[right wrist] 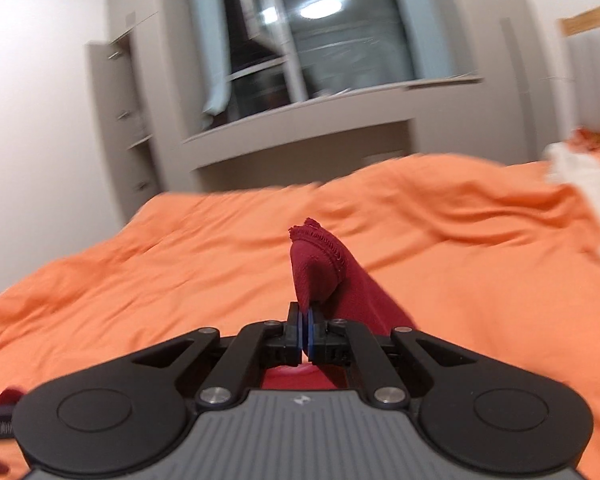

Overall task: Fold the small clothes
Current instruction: 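Lift the sleeve with the right tool and lay it across the shirt body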

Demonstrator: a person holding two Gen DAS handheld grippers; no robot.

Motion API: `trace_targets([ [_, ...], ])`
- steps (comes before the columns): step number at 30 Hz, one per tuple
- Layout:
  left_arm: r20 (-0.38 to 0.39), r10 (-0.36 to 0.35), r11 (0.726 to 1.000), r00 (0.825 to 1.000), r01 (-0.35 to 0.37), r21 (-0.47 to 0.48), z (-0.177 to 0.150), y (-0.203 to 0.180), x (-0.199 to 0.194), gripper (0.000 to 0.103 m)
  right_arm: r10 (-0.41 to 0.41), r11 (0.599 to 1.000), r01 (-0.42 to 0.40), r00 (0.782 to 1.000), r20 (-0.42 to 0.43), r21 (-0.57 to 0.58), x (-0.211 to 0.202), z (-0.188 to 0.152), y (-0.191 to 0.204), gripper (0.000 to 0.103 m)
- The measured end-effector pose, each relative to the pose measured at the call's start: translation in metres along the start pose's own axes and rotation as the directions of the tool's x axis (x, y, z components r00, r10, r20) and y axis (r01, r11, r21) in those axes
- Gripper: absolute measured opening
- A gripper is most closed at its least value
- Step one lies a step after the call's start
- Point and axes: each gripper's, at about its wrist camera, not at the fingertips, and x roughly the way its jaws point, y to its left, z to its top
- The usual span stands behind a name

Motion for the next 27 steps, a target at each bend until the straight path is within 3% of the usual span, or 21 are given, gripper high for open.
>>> trace_targets([
  [6,0.004,0.035,0.996,0.999,-0.035,-0.078,0.010,0.029,-0.002,0.102,0.082,0.992,-0.095,0.985,-0.153,-0.080,0.034,-0.037,0.039,0.003],
  [9,0.000,0.038,0.996,0.999,-0.038,-0.076,0.010,0.028,-0.001,0.102,0.086,0.986,-0.115,0.970,-0.229,-0.120,0.039,-0.053,0.053,0.009],
  [11,-0.010,0.023,0.997,1.000,-0.024,-0.070,0.010,0.024,0.001,0.102,0.091,0.984,-0.129,0.958,-0.272,-0.123,0.035,-0.058,0.052,0.031],
  [12,-0.014,0.012,0.998,1.000,-0.013,-0.065,0.010,0.020,0.002,0.102,0.098,0.983,-0.137,0.955,-0.279,-0.123,0.030,-0.059,0.049,0.053],
  [13,-0.017,0.005,0.998,1.000,-0.006,-0.059,0.009,0.017,0.002,0.102,0.099,0.982,-0.140,0.955,-0.280,-0.129,0.024,-0.058,0.045,0.065],
  [16,-0.026,-0.028,0.999,0.999,0.027,-0.035,0.007,0.003,0.004,0.102,0.093,0.977,-0.142,0.955,-0.281,-0.158,0.002,-0.052,0.030,0.076],
  [19,-0.040,-0.073,0.997,0.997,0.073,-0.007,0.003,-0.015,0.008,0.102,0.048,0.979,-0.099,0.962,-0.270,-0.178,-0.021,-0.041,0.000,0.092],
  [22,-0.065,-0.136,0.990,0.989,0.138,0.020,-0.003,-0.036,0.018,0.102,-0.028,0.979,-0.021,0.971,-0.237,-0.204,-0.050,-0.037,-0.034,0.098],
  [24,-0.090,-0.155,0.987,0.984,0.159,0.036,-0.009,-0.050,0.028,0.102,-0.101,0.975,0.054,0.972,-0.214,-0.217,-0.063,-0.039,-0.057,0.099],
  [27,-0.128,-0.118,0.987,0.985,0.130,0.092,-0.019,-0.070,0.045,0.102,-0.193,0.970,0.159,0.964,-0.183,-0.185,-0.074,-0.049,-0.095,0.099],
])
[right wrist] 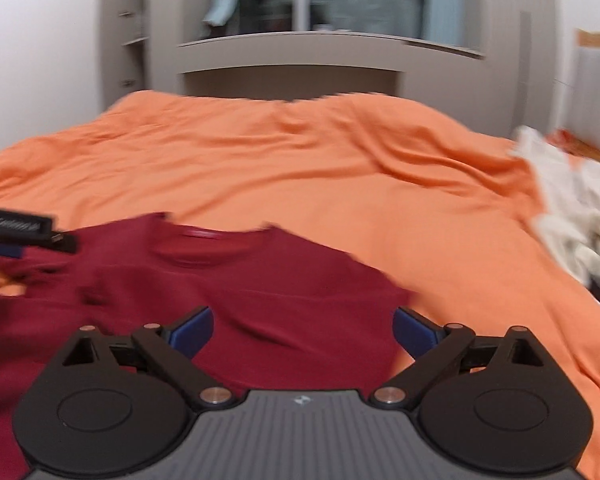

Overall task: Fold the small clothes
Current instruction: 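Lift the sleeve with the right tool and lay it across the shirt body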

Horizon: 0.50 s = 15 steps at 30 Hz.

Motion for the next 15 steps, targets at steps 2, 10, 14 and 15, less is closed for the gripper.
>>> trace_targets([
  [2,-0.016,0.041,0.999,0.999,-0.040,0.034,-0.003,-0.006,0.012,0.102,-0.014,0.997,0.014,1.000,0.000,0.075,0.007,-0.014,-0.024,0.099],
  [10,-0.083,-0.033,0.999,0.996,0.032,-0.012,-0.009,0.007,0.039,0.089,0.055,0.962,-0.044,0.998,-0.031,0.268,0.054,-0.031,-0.084,0.076],
  [14,-0.115,-0.069,0.996,0.991,0.062,-0.062,-0.011,0.015,0.050,0.064,0.102,0.935,-0.071,0.992,-0.071,0.348,0.071,-0.040,-0.096,0.058],
  [15,-0.124,-0.092,0.994,0.988,0.083,-0.075,-0.012,0.016,0.053,0.057,0.107,0.930,-0.074,0.991,-0.075,0.360,0.073,-0.042,-0.098,0.048],
])
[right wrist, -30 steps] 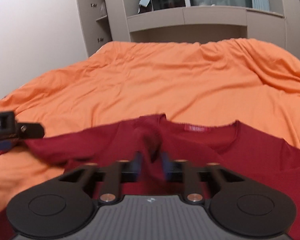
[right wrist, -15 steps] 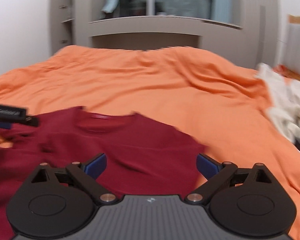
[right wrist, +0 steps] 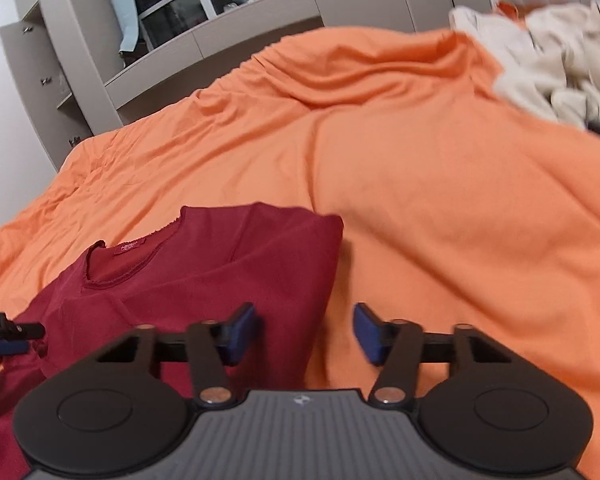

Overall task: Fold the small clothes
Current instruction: 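Lift the sleeve with the right tool and lay it across the shirt body, then open the right tool to release the sleeve on the shirt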

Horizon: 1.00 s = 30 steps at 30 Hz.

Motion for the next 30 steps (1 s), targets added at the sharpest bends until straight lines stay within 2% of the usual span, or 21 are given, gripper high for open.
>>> trace_targets([
  [1,-0.012,-0.028,1.000,1.000,0.028,-0.011,-0.001,0.001,0.002,0.053,0.003,1.000,-0.003,1.000,-0.005,0.010,0.000,-0.001,-0.001,0.035],
  [3,-0.030,-0.062,0.998,0.998,0.061,-0.029,-0.003,0.001,0.007,0.046,0.010,1.000,-0.010,1.000,-0.011,0.024,0.001,-0.001,-0.001,0.021],
  [5,-0.032,-0.078,0.997,0.996,0.077,-0.031,-0.005,-0.003,0.009,0.029,0.006,1.000,-0.006,1.000,-0.002,0.019,-0.002,-0.002,0.000,0.017],
  [6,-0.029,-0.077,0.997,0.997,0.076,-0.020,-0.006,-0.006,0.009,0.016,0.001,1.000,-0.001,1.000,0.002,0.016,-0.003,-0.002,0.001,0.014],
  [7,-0.021,-0.062,0.998,0.998,0.062,-0.007,-0.007,-0.008,0.008,0.010,-0.003,1.000,0.003,1.000,0.004,0.015,-0.004,-0.002,0.003,0.012],
  [11,0.037,-0.083,0.996,0.996,0.085,-0.042,-0.007,-0.001,-0.006,0.005,-0.012,1.000,0.012,1.000,0.003,0.011,-0.008,-0.001,0.007,0.008],
  [15,0.107,-0.073,0.997,0.992,0.072,0.013,-0.005,0.001,-0.026,0.005,-0.018,1.000,0.018,1.000,-0.007,-0.002,-0.010,0.001,0.011,0.008],
  [18,0.098,-0.063,0.998,0.993,0.062,0.012,-0.004,0.010,-0.028,0.005,-0.027,1.000,0.027,0.999,-0.020,-0.009,-0.007,0.000,0.012,0.008],
  [24,-0.001,-0.039,0.999,0.999,0.039,0.018,-0.012,0.024,-0.014,0.005,-0.042,0.999,0.041,0.999,-0.032,-0.028,-0.006,-0.003,0.015,0.012],
  [27,-0.017,-0.033,0.999,0.999,0.034,0.039,-0.017,0.023,-0.010,0.007,-0.066,0.997,0.064,0.997,-0.042,-0.034,-0.015,-0.002,0.017,0.023],
  [29,-0.014,-0.026,0.999,1.000,0.027,0.038,-0.017,0.023,-0.012,0.012,-0.079,0.995,0.076,0.996,-0.034,-0.069,-0.026,-0.002,0.019,0.035],
  [30,-0.010,-0.027,0.999,1.000,0.028,0.034,-0.016,0.024,-0.014,0.015,-0.090,0.992,0.086,0.995,-0.035,-0.089,-0.032,-0.003,0.020,0.048],
])
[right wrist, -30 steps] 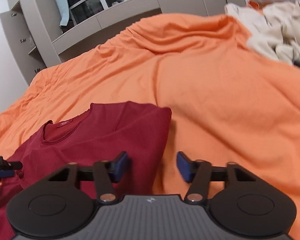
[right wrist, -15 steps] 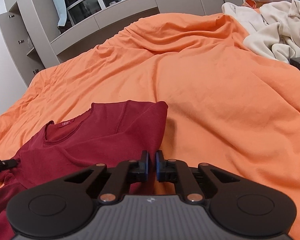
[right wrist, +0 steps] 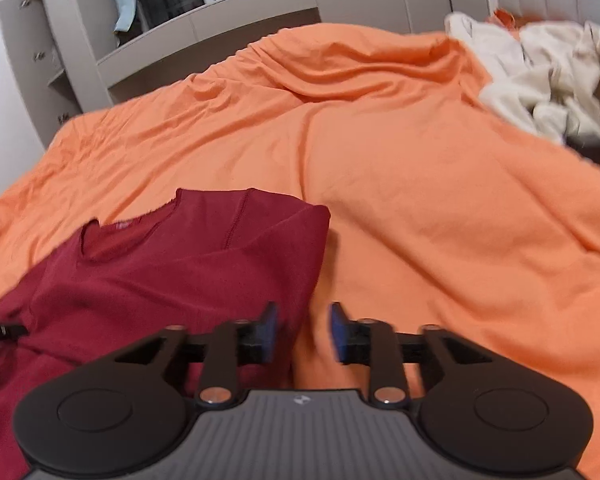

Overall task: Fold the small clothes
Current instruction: 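Open the right tool to release the sleeve on the shirt, then move the left tool to the other sleeve cuff and close on it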

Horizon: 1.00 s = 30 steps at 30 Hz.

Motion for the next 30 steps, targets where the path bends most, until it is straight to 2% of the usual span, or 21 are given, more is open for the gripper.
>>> trace_targets([
  [1,0.006,0.002,1.000,1.000,-0.002,-0.007,0.000,0.001,-0.002,0.019,-0.009,1.000,0.009,1.000,-0.003,-0.022,-0.006,-0.001,0.001,0.056],
  [2,0.012,0.004,1.000,1.000,-0.003,-0.012,0.001,0.002,-0.004,0.021,-0.011,0.999,0.011,1.000,-0.005,-0.049,-0.012,-0.003,0.004,0.058],
  [4,0.017,0.010,1.000,1.000,-0.010,-0.021,0.001,0.002,-0.006,0.034,-0.020,0.994,0.018,1.000,-0.018,-0.109,-0.021,-0.008,0.011,0.065],
  [5,0.020,0.014,1.000,1.000,-0.013,-0.024,0.001,0.002,-0.007,0.037,-0.025,0.990,0.021,0.999,-0.024,-0.136,-0.024,-0.010,0.016,0.067],
  [9,0.049,0.024,0.999,0.998,-0.023,-0.024,0.001,-0.004,-0.009,0.068,-0.048,0.968,0.039,0.998,-0.032,-0.248,-0.024,-0.021,0.035,0.076],
  [10,0.059,0.031,0.999,0.998,-0.030,-0.019,0.000,-0.007,-0.008,0.071,-0.057,0.963,0.046,0.998,-0.035,-0.266,-0.022,-0.024,0.039,0.076],
  [14,0.043,0.064,0.998,0.997,-0.063,-0.014,0.003,-0.014,0.007,0.071,-0.072,0.951,0.063,0.997,-0.019,-0.301,-0.013,-0.035,0.049,0.076],
  [17,0.010,0.137,0.990,0.990,-0.137,-0.018,0.001,-0.016,0.021,0.069,-0.146,0.941,0.165,0.986,0.085,-0.294,-0.012,-0.038,0.049,0.077],
  [19,0.004,0.189,0.982,0.982,-0.189,-0.004,-0.002,-0.017,0.027,0.068,-0.195,0.942,0.220,0.973,0.120,-0.255,-0.013,-0.037,0.044,0.085],
  [23,0.022,0.229,0.973,0.973,-0.229,0.023,-0.005,-0.020,0.026,0.069,-0.205,0.948,0.219,0.975,0.081,-0.232,-0.015,-0.038,0.035,0.085],
  [26,0.030,0.217,0.976,0.976,-0.218,0.012,-0.006,-0.019,0.021,0.071,-0.210,0.945,0.213,0.977,0.037,-0.250,-0.015,-0.040,0.030,0.085],
  [28,0.044,0.186,0.983,0.982,-0.185,-0.009,-0.006,-0.017,0.014,0.085,-0.205,0.949,0.203,0.979,0.019,-0.243,-0.023,-0.040,0.027,0.086],
  [30,0.076,0.159,0.987,0.984,-0.157,-0.040,-0.005,-0.015,0.002,0.093,-0.194,0.951,0.196,0.980,0.030,-0.241,-0.034,-0.039,0.027,0.092],
])
